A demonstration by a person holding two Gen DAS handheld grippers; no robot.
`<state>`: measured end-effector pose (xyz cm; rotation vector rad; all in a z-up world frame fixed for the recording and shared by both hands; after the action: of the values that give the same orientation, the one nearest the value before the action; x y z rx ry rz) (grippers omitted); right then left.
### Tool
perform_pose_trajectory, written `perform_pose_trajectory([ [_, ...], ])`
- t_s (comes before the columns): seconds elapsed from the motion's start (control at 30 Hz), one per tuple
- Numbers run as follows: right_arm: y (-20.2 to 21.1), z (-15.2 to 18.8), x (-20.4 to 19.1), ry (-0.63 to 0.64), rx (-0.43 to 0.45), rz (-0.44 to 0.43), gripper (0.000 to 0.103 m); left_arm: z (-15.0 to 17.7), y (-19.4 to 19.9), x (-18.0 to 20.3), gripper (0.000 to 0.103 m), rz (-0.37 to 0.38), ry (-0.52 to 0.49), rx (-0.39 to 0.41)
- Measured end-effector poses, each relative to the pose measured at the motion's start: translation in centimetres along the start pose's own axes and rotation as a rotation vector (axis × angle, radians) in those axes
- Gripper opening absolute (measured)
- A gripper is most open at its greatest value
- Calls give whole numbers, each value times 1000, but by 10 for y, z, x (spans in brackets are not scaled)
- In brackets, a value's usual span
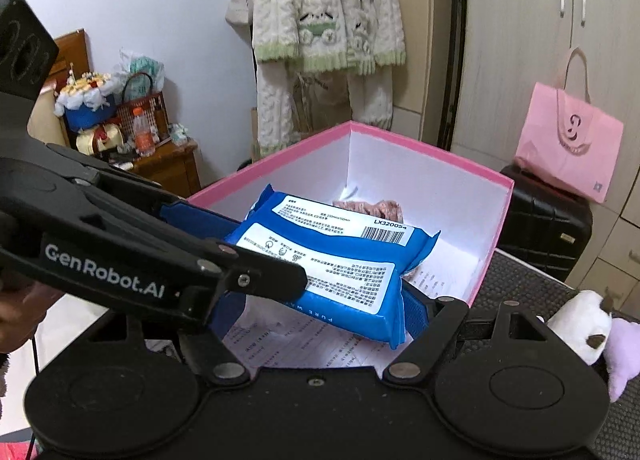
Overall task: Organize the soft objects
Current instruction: 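Open both tools to drop the blue packet into the box, then withdraw both open tools from the box toward the two plushes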
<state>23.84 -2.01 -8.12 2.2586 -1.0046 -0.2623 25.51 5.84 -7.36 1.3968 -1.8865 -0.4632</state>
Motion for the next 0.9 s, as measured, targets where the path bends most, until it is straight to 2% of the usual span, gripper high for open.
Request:
perform_pose_trajectory([
  [0.07, -5, 2, 2, 1, -15, -6, 84, 2, -5, -4, 58, -10, 12, -7],
  [0.13, -8, 4, 3, 3, -31, -2, 82, 1, -6, -8, 60, -51, 8, 9],
  [0.2, -8, 7, 4, 18, -39, 21, 82, 0, -1, -8, 62, -118, -49, 58],
  [0.3, -2, 7, 4, 45, -29, 35, 83, -3, 10, -8, 65, -168, -102, 106],
  [0.47, 12, 2, 2, 71, -8, 41, 83, -3, 27, -1, 66, -132, -105, 100],
  [0.9, 66, 6, -11, 121, 47, 74, 83, 15, 77, 33, 69, -106, -190, 111],
])
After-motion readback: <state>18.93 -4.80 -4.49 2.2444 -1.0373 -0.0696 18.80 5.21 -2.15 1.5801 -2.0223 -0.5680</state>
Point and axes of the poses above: each gripper's, at about its wrist camera, not at the fingertips, and y roughly against the way its jaws point, x to its right, z to its underside, the point moved 10 cm from there along -y, roughly the way its jaws point, and after that the axes turned 8 degrees about y, right-handed, at the moved point
